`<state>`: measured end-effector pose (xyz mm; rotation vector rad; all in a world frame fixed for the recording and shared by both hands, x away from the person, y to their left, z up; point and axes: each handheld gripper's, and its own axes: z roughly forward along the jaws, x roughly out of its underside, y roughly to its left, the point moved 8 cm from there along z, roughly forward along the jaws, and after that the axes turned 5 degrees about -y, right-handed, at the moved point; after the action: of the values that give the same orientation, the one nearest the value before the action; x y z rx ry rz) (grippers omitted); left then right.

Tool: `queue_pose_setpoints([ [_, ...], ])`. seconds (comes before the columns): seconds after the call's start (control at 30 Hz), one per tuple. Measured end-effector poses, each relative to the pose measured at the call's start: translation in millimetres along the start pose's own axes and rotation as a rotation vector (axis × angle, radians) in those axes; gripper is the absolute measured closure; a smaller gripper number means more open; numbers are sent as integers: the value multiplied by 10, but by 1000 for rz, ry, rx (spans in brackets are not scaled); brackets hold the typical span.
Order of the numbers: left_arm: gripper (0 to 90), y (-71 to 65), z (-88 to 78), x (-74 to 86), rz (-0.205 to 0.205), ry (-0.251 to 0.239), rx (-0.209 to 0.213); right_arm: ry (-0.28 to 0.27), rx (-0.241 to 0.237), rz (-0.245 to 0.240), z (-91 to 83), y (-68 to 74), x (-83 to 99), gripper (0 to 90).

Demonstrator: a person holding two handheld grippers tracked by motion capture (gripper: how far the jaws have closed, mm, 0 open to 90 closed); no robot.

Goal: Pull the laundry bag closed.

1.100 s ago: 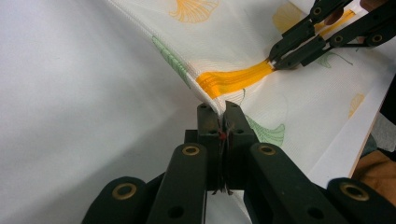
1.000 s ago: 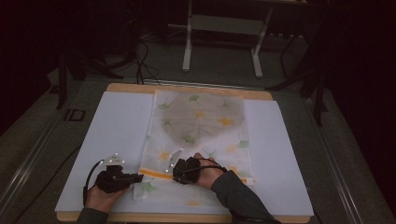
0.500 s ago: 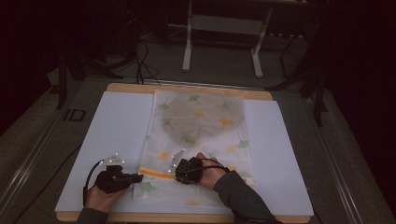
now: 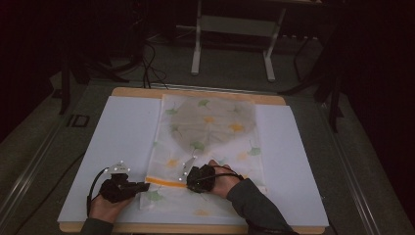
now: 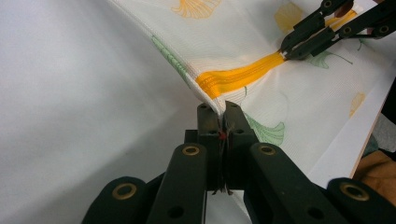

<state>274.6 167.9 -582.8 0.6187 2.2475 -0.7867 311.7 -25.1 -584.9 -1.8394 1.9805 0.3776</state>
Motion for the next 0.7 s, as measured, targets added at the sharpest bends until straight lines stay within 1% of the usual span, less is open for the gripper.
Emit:
queue_pose_setpoints([
  [0.27,882,3,-4,2,-1,1,1,8,-3,-1,-12,-6,17,849],
  [0.7,883,9,-6,6,-3,2,1,26,0,6,-68,-27,113,849],
])
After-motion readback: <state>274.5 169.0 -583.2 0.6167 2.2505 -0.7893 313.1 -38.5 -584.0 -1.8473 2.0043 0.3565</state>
